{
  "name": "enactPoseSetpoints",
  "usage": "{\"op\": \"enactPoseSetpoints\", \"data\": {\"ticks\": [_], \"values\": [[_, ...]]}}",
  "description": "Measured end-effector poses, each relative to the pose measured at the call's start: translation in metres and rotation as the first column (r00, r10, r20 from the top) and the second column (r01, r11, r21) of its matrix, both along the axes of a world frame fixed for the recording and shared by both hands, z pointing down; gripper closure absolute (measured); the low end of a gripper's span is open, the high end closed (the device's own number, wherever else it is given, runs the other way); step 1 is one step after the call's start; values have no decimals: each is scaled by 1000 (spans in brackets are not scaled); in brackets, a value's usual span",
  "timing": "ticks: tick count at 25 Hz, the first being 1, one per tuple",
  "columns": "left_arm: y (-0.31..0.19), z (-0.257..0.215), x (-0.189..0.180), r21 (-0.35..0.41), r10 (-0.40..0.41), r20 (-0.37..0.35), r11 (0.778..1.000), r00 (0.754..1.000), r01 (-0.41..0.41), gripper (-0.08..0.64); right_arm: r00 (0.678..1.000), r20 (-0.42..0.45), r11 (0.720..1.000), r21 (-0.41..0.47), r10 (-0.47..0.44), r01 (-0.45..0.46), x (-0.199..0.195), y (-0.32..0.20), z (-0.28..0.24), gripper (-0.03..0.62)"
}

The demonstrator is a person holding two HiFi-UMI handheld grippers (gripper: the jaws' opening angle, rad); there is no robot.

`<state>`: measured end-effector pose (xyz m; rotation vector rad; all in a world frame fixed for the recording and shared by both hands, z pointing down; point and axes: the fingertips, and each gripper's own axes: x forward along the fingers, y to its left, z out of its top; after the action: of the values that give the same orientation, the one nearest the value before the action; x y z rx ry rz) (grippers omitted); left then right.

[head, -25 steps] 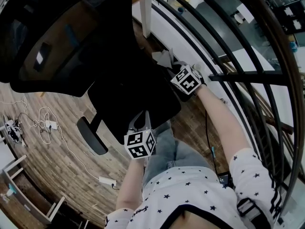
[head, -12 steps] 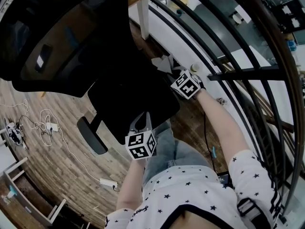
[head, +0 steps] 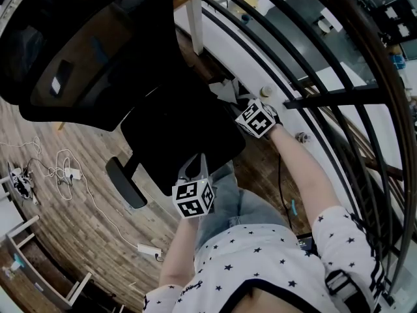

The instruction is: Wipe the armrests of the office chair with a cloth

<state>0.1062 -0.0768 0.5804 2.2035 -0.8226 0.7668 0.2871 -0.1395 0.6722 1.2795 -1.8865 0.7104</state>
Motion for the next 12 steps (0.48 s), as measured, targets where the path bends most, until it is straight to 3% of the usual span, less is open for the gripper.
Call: {"op": "enactPoseSetpoints", "data": {"ticks": [12], "values": [[12, -4, 1, 7, 28, 0, 1000, 1000, -28, 554, 1000, 8, 1000, -6, 6, -6, -2, 24, 1, 561]]}}
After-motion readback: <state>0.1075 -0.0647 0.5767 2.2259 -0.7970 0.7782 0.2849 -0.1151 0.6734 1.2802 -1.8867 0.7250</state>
